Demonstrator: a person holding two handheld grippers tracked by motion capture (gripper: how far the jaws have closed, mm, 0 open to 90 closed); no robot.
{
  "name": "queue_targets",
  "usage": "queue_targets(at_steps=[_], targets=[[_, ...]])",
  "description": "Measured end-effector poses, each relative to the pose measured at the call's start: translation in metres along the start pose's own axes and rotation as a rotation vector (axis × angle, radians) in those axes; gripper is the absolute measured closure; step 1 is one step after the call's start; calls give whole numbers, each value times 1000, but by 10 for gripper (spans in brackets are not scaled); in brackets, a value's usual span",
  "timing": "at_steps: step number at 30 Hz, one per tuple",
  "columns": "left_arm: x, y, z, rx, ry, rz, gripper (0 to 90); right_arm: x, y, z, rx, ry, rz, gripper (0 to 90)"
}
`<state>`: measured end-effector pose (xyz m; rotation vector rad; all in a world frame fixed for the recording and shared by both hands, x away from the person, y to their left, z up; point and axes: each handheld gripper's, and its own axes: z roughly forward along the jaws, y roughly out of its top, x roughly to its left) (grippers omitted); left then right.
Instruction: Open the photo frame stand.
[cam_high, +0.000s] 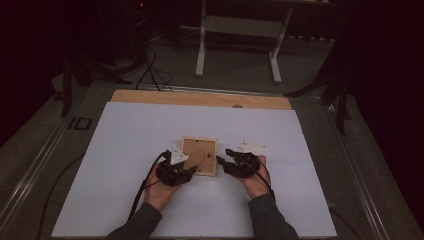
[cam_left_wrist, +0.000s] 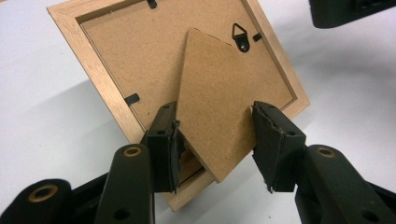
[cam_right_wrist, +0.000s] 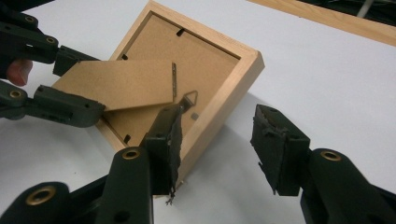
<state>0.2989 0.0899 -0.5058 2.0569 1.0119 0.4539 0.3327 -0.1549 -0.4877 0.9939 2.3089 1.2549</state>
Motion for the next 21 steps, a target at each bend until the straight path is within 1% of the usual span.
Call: queue_targets(at_steps=[3, 5, 9, 10, 14, 18, 21], targets=[[-2, -3, -2, -10, 12, 21, 546, -1, 4, 6, 13, 23, 8, 510], [-3, -5, -4, -14, 22, 37, 546, -1, 5, 8, -1, 49, 12, 504], [-3, -8, -8, -18, 32, 62, 546, -2, 8, 9, 0, 54, 13, 527], [-4, -9, -8, -26, 34, 65, 546, -2, 9, 9, 0, 59, 13, 532], [-7, -12, -11, -36, 52, 102, 546, -2, 12, 12, 7, 72, 8, 532], [-9, -15, -12, -49, 63, 132, 546, 0, 13, 17, 21, 71, 5, 492], [-11, -18, -14, -66, 77, 179, 545, 1, 12, 18, 33, 84, -3, 460]])
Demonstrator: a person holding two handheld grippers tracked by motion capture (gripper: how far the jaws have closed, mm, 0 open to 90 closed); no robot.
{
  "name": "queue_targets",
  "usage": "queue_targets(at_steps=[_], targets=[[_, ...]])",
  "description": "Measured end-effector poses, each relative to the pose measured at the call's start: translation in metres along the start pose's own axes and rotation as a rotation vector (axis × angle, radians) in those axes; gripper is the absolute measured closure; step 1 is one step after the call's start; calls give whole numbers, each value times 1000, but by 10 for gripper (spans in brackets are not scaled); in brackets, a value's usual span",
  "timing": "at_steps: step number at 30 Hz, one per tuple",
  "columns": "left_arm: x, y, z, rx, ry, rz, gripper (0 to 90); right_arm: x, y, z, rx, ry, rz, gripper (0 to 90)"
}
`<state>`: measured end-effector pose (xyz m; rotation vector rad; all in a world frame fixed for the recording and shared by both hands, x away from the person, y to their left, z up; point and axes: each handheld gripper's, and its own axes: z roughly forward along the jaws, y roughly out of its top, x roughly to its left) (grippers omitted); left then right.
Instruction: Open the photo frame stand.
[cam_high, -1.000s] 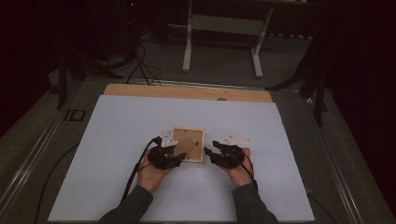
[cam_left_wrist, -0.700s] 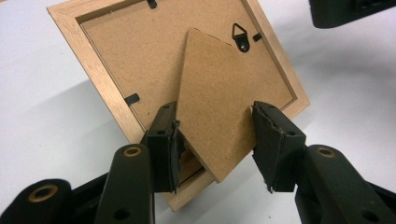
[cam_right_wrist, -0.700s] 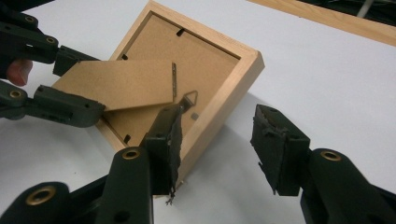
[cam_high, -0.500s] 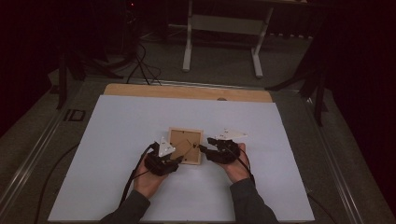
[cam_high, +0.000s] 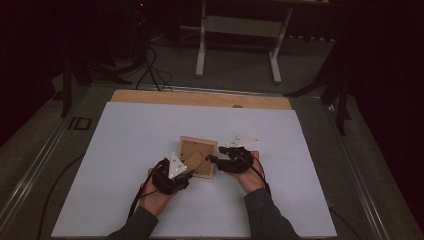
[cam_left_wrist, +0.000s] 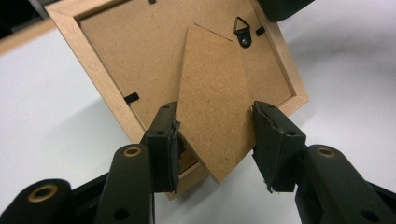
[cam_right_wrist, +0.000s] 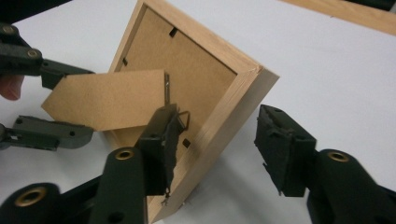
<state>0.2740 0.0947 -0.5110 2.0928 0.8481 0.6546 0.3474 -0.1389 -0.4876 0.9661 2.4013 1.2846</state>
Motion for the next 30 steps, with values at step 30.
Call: queue_targets(at_steps=[30], targets=[[5, -7, -2, -14, -59, -29, 537, -4, -6, 6, -6, 100, 25, 512]])
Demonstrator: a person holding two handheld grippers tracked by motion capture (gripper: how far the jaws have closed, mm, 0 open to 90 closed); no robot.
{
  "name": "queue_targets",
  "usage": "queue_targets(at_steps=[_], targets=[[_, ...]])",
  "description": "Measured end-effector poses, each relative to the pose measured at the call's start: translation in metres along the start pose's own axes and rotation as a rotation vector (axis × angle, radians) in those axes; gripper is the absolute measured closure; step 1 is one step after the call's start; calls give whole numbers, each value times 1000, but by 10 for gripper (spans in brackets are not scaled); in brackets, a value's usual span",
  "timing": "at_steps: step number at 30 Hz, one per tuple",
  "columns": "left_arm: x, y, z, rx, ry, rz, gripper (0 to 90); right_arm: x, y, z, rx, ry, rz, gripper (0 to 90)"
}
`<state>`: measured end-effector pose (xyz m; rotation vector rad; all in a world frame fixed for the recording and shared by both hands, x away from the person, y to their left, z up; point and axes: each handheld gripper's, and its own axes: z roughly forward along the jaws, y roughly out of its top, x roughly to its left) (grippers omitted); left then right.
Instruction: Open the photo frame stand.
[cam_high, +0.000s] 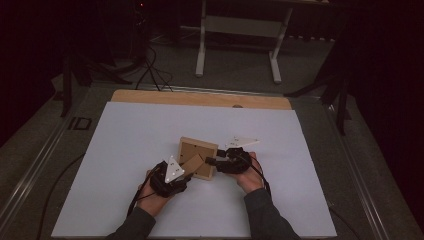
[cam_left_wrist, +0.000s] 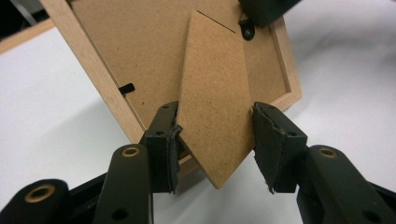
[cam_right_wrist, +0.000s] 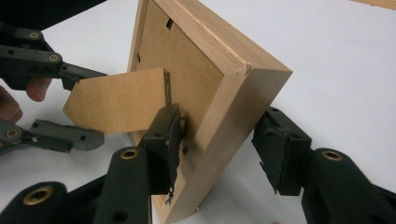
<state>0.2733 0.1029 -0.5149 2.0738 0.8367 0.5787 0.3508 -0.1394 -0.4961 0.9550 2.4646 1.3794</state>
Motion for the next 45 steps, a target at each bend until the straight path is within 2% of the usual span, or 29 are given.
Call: queue_targets(at_steps=[3, 4, 6, 8, 12, 15, 19, 30, 33, 45], targets=[[4, 0, 0, 7, -44, -60, 536, 1, -1, -1, -3, 1, -2, 516], [4, 0, 0, 7, -44, -60, 537, 2, -1, -1, -3, 1, -4, 517], [11, 0, 0, 17, -102, -131, 544, 2, -1, -2, -3, 0, -6, 520], [15, 0, 0, 18, -134, -168, 554, 3, -1, -2, -7, -2, -12, 524], [17, 0, 1, 28, -165, -206, 579, 6, 0, -4, -22, -3, -34, 551], [16, 0, 2, 41, -175, -206, 635, 10, 1, -6, -27, -14, -62, 556], [16, 1, 2, 49, -182, -203, 655, 12, 2, -7, -30, -19, -67, 570], [17, 2, 4, 67, -166, -189, 680, 13, 3, -10, -50, -14, -72, 568], [19, 1, 7, 70, -161, -196, 695, 14, 4, -11, -53, -9, -66, 567], [24, 4, 14, 80, -151, -187, 717, 16, 6, -13, -73, -43, -90, 571]])
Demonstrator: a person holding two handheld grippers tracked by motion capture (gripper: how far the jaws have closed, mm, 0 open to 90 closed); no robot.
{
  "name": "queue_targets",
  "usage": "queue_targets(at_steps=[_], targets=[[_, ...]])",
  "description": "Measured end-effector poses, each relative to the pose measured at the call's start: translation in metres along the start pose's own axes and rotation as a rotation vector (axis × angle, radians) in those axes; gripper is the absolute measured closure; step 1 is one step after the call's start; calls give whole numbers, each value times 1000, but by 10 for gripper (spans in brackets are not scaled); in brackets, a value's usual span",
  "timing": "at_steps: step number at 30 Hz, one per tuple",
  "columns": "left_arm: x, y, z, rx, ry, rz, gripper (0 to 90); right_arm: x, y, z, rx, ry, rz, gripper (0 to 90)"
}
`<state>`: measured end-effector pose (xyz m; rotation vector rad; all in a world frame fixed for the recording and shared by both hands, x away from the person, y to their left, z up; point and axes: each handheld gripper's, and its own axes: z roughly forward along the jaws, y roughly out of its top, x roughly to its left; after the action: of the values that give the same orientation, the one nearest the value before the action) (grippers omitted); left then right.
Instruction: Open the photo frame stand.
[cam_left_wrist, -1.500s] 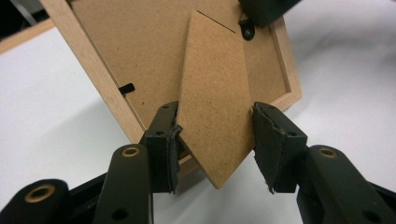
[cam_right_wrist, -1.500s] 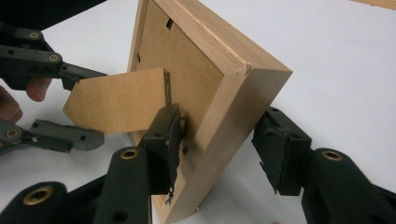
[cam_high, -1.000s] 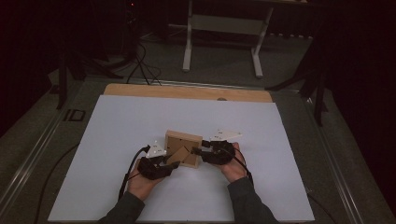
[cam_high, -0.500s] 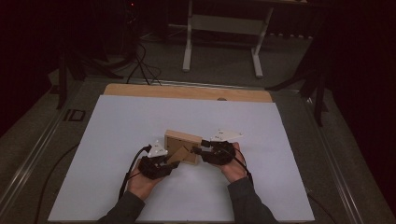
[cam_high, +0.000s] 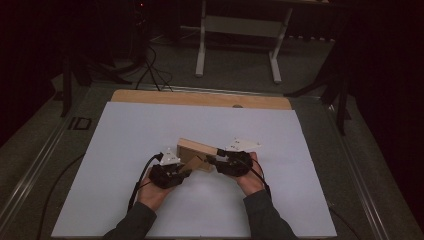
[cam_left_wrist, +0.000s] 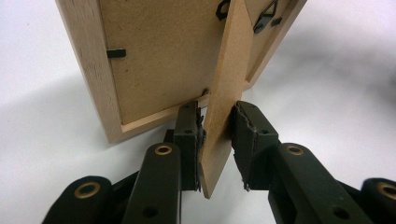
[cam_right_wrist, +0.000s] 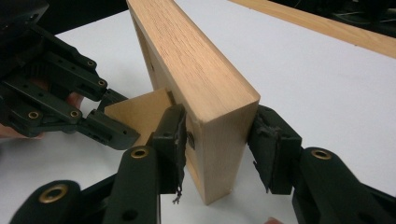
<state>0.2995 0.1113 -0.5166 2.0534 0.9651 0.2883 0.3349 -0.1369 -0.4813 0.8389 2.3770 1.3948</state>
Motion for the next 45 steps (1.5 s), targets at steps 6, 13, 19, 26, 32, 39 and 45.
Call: queue_targets(at_steps=[6, 13, 19, 26, 32, 39, 45], targets=[[5, 2, 5, -6, 4, 8, 705, 1, 1, 0, -9, -32, -13, 576], [7, 4, 11, -19, 17, 11, 699, 2, 3, 0, -8, -66, -34, 571], [10, 4, 15, -23, 29, 4, 686, 3, 4, 5, -21, -98, -36, 570], [12, 3, 18, -17, 59, 9, 665, 6, 6, 10, -32, -98, -52, 562], [11, 3, 18, -13, 72, 14, 653, 5, 6, 10, -39, -88, -43, 555], [12, 3, 14, -19, 23, -5, 562, 3, 4, 8, -43, -36, -18, 516], [13, 3, 9, -43, 9, -18, 548, 3, 3, 8, -35, -7, -9, 499]])
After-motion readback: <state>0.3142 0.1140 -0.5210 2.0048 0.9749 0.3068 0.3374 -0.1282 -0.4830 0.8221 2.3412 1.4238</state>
